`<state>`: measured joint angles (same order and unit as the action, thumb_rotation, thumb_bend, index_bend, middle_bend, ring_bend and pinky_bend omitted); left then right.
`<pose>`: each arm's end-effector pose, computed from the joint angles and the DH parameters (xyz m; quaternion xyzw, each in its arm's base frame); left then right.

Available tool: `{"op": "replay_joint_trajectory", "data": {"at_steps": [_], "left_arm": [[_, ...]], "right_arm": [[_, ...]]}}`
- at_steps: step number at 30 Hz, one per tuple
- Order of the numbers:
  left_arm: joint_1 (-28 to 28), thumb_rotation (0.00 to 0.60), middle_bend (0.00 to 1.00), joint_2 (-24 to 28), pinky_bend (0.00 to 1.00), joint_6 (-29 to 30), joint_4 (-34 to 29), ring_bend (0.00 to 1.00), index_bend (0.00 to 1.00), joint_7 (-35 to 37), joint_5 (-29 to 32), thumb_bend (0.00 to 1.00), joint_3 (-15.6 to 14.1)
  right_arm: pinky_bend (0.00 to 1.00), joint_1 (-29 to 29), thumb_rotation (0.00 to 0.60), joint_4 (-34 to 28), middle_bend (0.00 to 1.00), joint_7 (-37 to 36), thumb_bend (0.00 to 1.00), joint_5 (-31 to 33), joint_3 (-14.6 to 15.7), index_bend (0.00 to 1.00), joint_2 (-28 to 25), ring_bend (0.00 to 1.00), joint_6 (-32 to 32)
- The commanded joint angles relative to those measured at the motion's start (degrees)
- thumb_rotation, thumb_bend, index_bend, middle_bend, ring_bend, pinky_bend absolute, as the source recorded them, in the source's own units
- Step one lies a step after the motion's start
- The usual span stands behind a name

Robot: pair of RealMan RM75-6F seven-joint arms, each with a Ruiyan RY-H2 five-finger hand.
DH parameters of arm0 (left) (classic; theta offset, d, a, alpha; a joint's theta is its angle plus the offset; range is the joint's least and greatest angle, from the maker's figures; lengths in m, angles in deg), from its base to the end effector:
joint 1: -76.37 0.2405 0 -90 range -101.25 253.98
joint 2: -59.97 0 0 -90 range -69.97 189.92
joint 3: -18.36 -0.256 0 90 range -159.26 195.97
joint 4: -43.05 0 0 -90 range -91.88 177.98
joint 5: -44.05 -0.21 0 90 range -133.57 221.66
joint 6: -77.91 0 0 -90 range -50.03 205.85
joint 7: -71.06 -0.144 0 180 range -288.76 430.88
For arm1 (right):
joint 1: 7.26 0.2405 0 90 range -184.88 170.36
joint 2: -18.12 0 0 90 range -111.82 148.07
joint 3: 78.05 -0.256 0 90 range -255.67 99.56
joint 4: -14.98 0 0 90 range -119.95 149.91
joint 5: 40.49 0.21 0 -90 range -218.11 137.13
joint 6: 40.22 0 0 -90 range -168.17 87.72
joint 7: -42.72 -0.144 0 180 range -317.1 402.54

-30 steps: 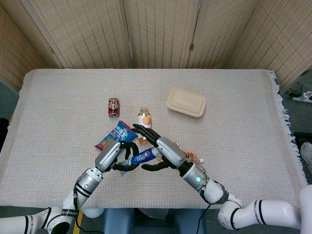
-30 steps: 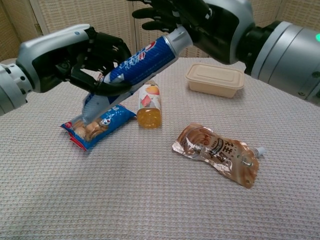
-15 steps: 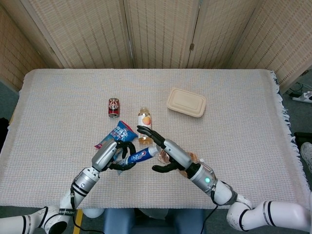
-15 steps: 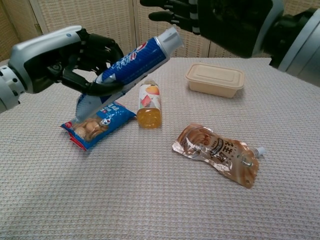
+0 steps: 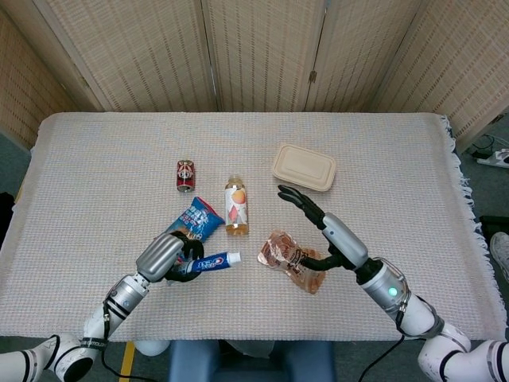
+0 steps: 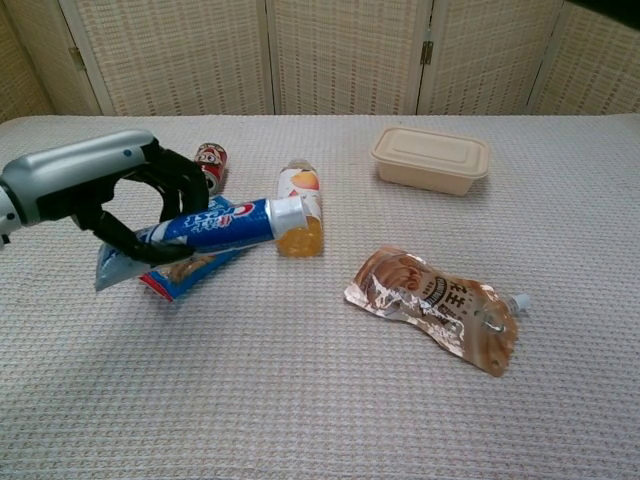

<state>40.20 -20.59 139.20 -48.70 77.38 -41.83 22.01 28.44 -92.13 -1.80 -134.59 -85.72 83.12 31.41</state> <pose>-0.1555 0.2914 0.0155 -0.7297 -0.4164 -0.4623 0.2836 -0.1044 -0.2810 0.1128 0.5698 -0.5270 0.6260 0.0762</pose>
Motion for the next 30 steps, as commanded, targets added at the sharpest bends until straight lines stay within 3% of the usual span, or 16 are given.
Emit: {"op": "replay_joint_trajectory", "data": {"at_steps": [1, 10, 15, 26, 28, 30], "left_arm": [[-0.7, 0.600, 0.73, 0.4, 0.35, -3.5, 1.2, 0.52, 0.67, -7.2, 1.7, 0.77, -1.6], [-1.5, 0.600, 0.54, -1.4, 0.30, -7.4, 1.3, 0.37, 0.40, -15.6, 6.7, 0.56, -2.0], [-1.3, 0.600, 0.37, -1.2, 0.27, -8.2, 0.6, 0.25, 0.18, -19.6, 10.2, 0.45, -1.8], [3.7, 0.600, 0.29, 8.0, 0.22, -0.2, -6.2, 0.19, 0.14, -14.1, 12.6, 0.45, 0.9], [5.4, 0.600, 0.29, 9.8, 0.21, 2.5, -6.8, 0.19, 0.14, -12.9, 12.4, 0.45, 1.4], [7.1, 0.600, 0.29, 11.1, 0.21, 5.7, -6.8, 0.19, 0.15, -12.5, 12.0, 0.45, 1.7]], "right_arm": [[0.00, -1.2, 0.130, -0.4, 0.00, 1.0, 0.02, 0.0, 0.7, 0.00, -1.3, 0.00, 1.0], [0.00, -3.5, 0.130, 0.9, 0.00, 2.4, 0.02, 0.9, 1.8, 0.00, -2.9, 0.00, 1.7], [0.00, -5.0, 0.127, 2.2, 0.00, 3.3, 0.02, 1.6, 2.4, 0.00, -3.6, 0.00, 2.5], [0.00, -10.0, 0.136, 5.4, 0.00, 10.6, 0.02, 2.7, 5.1, 0.00, -6.7, 0.00, 4.1], [0.00, -10.9, 0.186, 5.6, 0.00, 12.6, 0.02, 3.3, 5.7, 0.00, -7.7, 0.00, 3.7], [0.00, -11.8, 0.375, 6.0, 0.00, 15.3, 0.03, 4.0, 6.4, 0.00, -8.9, 0.00, 3.2]]}}
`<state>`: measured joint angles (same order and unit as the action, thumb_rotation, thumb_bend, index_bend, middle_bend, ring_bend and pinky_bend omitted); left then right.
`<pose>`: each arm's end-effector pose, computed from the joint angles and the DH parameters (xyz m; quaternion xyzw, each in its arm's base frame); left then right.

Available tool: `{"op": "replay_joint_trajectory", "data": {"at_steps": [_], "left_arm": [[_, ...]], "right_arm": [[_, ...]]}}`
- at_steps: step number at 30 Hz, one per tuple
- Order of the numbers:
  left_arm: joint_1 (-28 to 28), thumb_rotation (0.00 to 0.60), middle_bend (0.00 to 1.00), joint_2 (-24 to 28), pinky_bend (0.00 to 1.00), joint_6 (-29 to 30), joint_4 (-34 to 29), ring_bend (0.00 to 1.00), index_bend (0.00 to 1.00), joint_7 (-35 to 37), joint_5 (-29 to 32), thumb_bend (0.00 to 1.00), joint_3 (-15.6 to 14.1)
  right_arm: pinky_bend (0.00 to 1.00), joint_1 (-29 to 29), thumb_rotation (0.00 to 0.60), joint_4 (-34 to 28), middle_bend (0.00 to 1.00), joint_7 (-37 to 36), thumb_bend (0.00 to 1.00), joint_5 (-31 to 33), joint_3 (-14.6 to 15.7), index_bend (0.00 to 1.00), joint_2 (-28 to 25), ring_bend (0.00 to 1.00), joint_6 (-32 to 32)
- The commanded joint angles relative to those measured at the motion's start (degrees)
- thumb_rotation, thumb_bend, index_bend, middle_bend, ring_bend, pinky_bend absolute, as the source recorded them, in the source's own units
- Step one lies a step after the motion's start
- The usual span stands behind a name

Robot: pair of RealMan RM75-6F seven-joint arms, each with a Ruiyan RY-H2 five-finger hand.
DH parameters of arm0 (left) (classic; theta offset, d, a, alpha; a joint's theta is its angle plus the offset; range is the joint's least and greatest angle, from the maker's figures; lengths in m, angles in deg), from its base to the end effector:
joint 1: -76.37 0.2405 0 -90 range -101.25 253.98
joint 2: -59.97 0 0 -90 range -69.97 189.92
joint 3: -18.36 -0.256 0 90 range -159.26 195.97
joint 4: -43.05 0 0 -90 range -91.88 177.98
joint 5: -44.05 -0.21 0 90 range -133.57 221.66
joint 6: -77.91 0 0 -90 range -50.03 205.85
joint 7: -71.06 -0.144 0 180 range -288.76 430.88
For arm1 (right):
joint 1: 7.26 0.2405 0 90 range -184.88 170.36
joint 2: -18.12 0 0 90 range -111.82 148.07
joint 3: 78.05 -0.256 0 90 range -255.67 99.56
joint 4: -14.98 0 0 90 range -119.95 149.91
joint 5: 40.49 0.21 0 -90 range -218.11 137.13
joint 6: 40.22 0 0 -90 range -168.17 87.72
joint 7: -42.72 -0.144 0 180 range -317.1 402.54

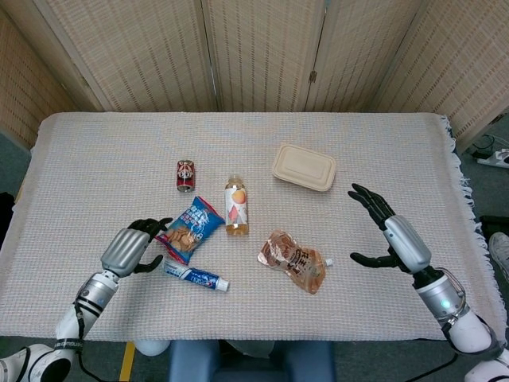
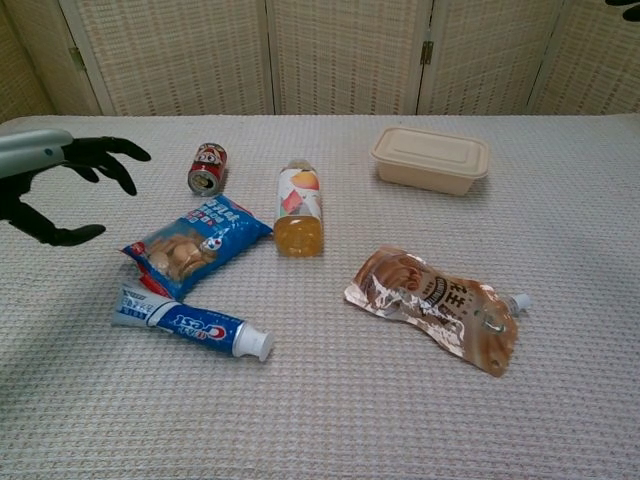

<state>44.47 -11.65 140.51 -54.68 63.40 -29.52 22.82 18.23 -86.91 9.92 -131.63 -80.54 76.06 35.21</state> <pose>-0.2009 0.2946 0.0662 -0.7088 -0.4103 -0.3889 0.4218 -0.2027 -0.2624 0.1496 0.5980 -0.4959 0.5583 0.2913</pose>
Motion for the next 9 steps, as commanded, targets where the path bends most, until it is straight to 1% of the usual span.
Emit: {"op": "replay_joint_trajectory", "data": {"at_steps": [1, 2, 5, 7, 9], "left_arm": [[3.6, 0.600, 0.29, 2.5, 0.21, 6.0, -0.6, 0.19, 0.15, 1.4, -0.6, 0.45, 1.0], [4.4, 0.600, 0.29, 2.6, 0.20, 7.5, -0.2, 0.19, 0.16, 1.1, -0.8, 0.45, 1.1], [7.1, 0.600, 0.29, 3.0, 0.19, 12.1, 0.9, 0.19, 0.17, -0.2, -1.1, 0.45, 0.9], [8.9, 0.600, 0.29, 3.5, 0.18, 14.3, 1.3, 0.19, 0.18, -1.0, -0.9, 0.45, 0.6], [10.4, 0.600, 0.29, 3.9, 0.18, 15.9, 1.4, 0.19, 0.19, -1.6, -1.0, 0.45, 0.1]], "right_arm": [[0.00, -1.9, 0.443, 1.0, 0.00, 5.3, 0.03, 1.4, 1.4, 0.00, -2.3, 0.00, -0.8], [0.00, -2.3, 0.502, 1.3, 0.01, 7.2, 0.03, 1.9, 1.5, 0.00, -2.5, 0.00, -0.7], [0.00, -4.2, 0.573, 2.2, 0.02, 13.5, 0.03, 3.4, 1.8, 0.00, -2.5, 0.00, 0.3], [0.00, -5.5, 0.589, 2.5, 0.03, 16.3, 0.03, 4.1, 2.1, 0.00, -2.3, 0.00, 1.1], [0.00, -6.8, 0.596, 2.9, 0.03, 17.5, 0.03, 4.3, 2.5, 0.00, -2.2, 0.00, 2.1]]}}
